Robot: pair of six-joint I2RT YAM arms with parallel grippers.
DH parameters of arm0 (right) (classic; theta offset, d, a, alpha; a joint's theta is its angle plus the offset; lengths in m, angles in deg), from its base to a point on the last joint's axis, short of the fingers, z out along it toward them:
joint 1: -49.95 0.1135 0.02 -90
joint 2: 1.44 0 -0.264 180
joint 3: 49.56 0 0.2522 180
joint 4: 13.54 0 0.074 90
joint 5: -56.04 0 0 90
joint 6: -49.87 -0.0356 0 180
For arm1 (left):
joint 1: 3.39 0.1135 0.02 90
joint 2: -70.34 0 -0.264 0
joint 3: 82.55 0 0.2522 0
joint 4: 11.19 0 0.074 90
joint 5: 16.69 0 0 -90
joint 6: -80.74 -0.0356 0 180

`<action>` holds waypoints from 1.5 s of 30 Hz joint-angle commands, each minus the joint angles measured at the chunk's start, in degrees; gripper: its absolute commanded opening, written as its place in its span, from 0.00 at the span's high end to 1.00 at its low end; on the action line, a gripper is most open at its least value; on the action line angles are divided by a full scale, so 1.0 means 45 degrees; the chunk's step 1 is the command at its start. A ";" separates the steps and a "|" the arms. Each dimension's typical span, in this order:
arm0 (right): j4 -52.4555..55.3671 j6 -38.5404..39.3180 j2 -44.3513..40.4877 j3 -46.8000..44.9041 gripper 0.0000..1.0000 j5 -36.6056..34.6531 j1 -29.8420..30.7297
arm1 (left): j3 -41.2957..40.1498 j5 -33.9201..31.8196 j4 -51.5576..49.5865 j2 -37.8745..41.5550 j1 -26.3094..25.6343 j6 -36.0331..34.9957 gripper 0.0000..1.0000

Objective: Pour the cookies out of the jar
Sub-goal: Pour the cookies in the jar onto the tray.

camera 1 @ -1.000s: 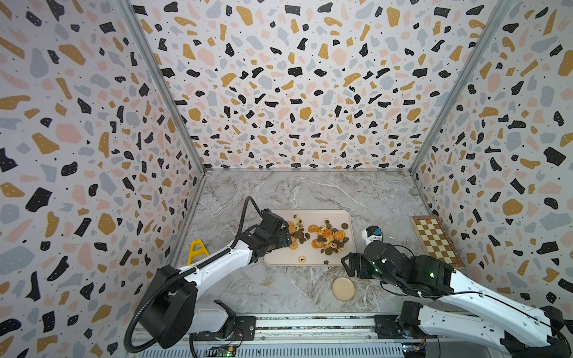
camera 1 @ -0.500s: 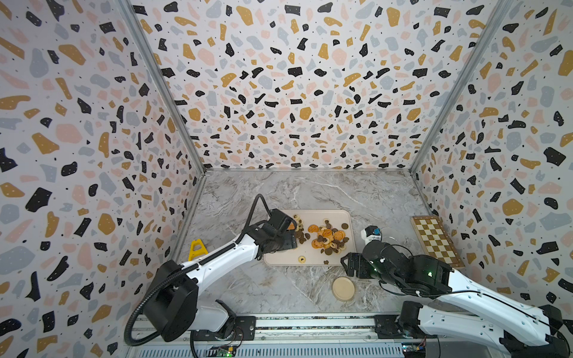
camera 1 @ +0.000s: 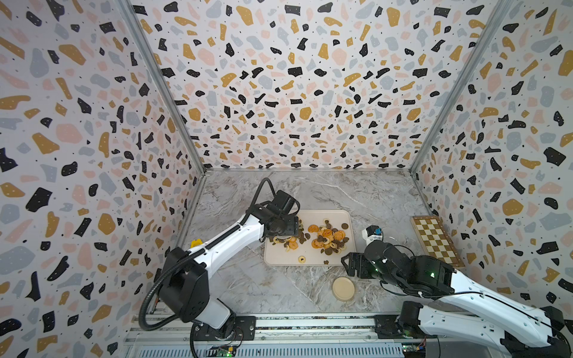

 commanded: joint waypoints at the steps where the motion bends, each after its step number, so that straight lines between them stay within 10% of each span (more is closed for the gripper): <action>1: 0.0005 -0.0162 -0.0390 0.0037 0.08 -0.0280 0.0035 | -0.0831 0.0530 -0.0866 -0.0467 -0.0332 -0.0598 1.00; 11: -0.0070 -0.0068 -0.0222 0.0065 0.08 -0.0178 0.0032 | 0.1376 -0.0290 -0.1208 0.0707 -0.0390 -0.0572 1.00; 20: -0.0149 -0.0130 -0.0253 -0.0088 0.08 -0.0108 0.0037 | -0.0950 0.0907 0.0663 0.0486 -0.0111 0.0555 1.00; 27: 0.0015 -0.0113 -0.0257 0.0132 0.08 -0.0221 0.0037 | 0.2072 0.0261 -0.1375 0.0794 -0.0170 -0.0238 1.00; 34: -0.0113 -0.0066 -0.0152 0.0172 0.08 -0.0250 0.0033 | -0.0943 0.0956 0.0265 0.0131 -0.0025 0.0538 1.00; 41: -0.0016 -0.0119 -0.0319 0.0192 0.08 -0.0287 0.0032 | 0.1647 -0.0075 -0.1306 0.0976 -0.0144 -0.0275 1.00; 45: -0.0114 -0.0220 -0.0506 0.0060 0.08 -0.0263 0.0042 | 0.0268 0.0717 -0.0410 0.0607 0.0352 -0.0002 1.00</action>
